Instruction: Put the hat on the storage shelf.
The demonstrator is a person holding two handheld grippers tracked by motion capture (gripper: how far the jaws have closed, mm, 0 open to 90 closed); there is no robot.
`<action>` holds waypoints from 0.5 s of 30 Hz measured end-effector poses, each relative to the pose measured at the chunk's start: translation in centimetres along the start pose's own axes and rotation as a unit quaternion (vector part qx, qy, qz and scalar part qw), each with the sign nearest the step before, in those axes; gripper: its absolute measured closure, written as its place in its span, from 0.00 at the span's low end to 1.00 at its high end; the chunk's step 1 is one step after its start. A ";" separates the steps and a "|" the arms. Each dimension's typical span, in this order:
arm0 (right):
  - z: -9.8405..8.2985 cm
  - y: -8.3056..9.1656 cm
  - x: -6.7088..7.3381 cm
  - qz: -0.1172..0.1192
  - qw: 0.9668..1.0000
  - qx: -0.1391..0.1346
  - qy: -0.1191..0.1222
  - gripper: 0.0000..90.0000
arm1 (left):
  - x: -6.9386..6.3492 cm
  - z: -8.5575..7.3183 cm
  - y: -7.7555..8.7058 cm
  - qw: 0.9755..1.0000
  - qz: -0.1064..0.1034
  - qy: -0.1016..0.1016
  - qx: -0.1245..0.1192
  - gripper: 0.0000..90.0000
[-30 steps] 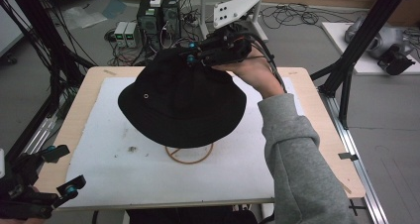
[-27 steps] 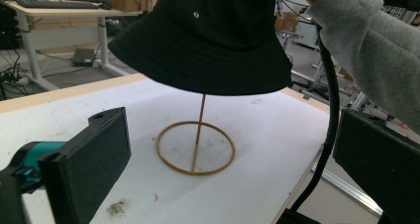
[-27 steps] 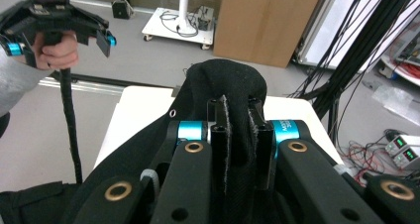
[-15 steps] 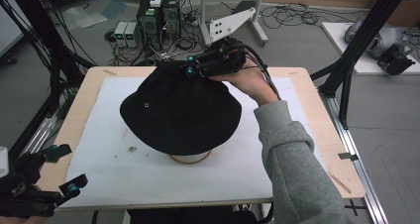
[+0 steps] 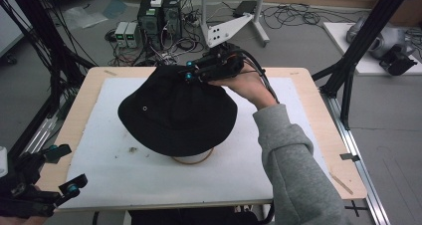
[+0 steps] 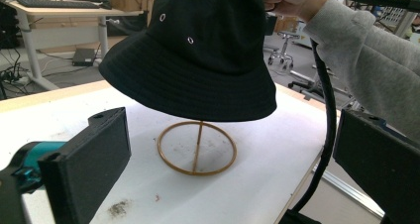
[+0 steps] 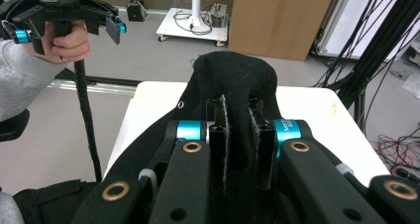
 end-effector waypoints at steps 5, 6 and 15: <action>-0.1 0.1 -0.1 0.002 1.000 -0.002 -0.001 0.90 | 0.0 0.0 0.0 1.000 0.000 0.000 0.000 0.02; -0.1 0.1 -0.1 0.003 1.000 -0.003 -0.002 0.89 | 0.0 0.1 0.0 1.000 -0.001 -0.001 -0.001 0.02; 0.3 0.2 -0.4 -0.005 1.000 -0.021 -0.003 0.73 | 0.0 0.2 0.1 1.000 0.002 -0.002 -0.003 0.02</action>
Point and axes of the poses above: each handheld gripper's, and its own axes: y roughly backward along the jaws, z roughly out of its top, x roughly to its left, the point moved 10 cm from there along -y, roughly forward along the jaws, and after that the axes turned 13 degrees about -y, right-handed, at the moved point
